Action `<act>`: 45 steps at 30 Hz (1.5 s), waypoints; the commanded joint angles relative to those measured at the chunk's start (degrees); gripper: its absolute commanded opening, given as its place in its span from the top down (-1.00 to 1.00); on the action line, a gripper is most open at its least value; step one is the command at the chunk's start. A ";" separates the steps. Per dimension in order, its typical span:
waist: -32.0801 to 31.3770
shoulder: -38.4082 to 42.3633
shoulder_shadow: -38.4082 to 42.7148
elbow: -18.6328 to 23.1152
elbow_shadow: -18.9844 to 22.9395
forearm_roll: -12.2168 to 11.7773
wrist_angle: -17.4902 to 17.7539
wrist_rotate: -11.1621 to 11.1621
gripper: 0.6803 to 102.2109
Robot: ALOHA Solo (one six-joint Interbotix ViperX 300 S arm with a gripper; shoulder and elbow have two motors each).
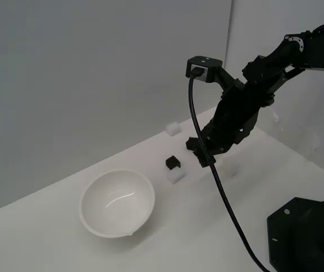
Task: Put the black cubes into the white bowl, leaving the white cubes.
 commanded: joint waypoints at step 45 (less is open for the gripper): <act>-23.12 -14.77 -14.59 -13.62 -14.06 -12.13 -13.97 -0.53 -0.41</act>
